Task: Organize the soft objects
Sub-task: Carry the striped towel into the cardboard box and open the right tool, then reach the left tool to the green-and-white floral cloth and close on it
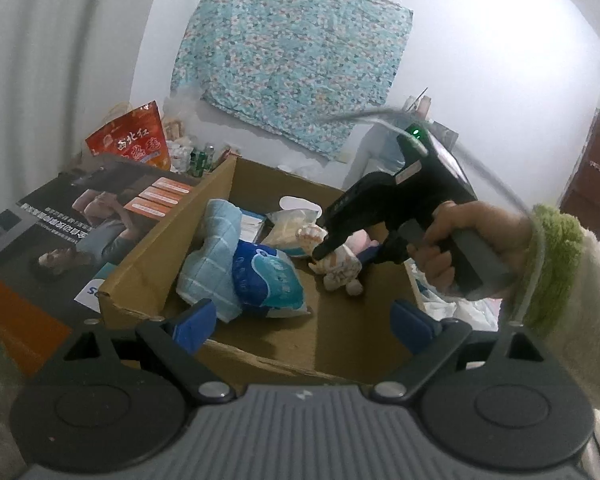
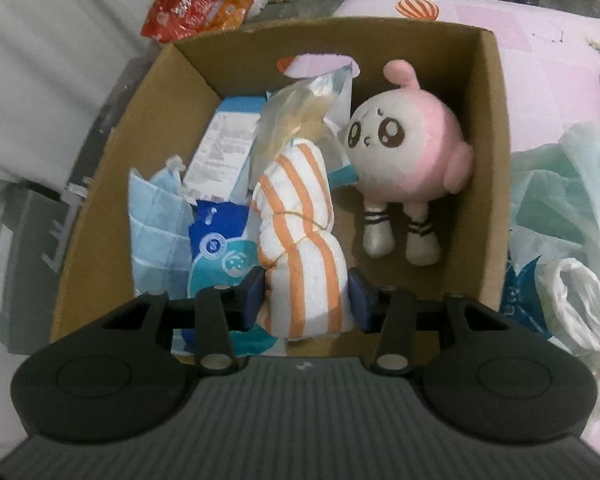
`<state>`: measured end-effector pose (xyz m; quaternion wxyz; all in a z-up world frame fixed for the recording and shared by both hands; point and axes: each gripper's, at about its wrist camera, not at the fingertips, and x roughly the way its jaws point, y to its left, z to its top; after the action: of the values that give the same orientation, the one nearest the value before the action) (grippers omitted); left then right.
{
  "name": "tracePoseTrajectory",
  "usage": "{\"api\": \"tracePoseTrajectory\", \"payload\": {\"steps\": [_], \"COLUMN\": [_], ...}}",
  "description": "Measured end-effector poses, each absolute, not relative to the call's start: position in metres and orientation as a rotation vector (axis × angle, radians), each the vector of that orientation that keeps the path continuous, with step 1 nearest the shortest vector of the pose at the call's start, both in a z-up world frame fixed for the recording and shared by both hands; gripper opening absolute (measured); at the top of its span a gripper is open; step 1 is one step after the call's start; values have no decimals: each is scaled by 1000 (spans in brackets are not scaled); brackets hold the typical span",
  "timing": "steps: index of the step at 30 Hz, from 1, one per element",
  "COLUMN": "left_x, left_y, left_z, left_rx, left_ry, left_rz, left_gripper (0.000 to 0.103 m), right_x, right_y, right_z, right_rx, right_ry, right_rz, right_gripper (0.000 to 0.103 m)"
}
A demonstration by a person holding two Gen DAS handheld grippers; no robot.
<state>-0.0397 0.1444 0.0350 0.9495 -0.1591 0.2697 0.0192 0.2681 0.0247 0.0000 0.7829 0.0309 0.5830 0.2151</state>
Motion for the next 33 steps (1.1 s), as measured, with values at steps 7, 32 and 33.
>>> {"api": "tracePoseTrajectory", "payload": {"steps": [7, 32, 33], "left_x": [-43, -27, -25], "left_y": [150, 92, 83], "left_z": [33, 32, 33], "left_rx": [-338, -237, -224], "left_ry": [549, 595, 597], "left_rz": [41, -76, -96], "left_gripper": [95, 95, 95], "right_x": [270, 173, 162], "right_y": [45, -167, -194], "right_z": [-18, 97, 99], "right_rx": [-20, 351, 381], "right_ry": [1283, 919, 888], "right_rz": [407, 641, 619], "right_gripper": [54, 79, 80]}}
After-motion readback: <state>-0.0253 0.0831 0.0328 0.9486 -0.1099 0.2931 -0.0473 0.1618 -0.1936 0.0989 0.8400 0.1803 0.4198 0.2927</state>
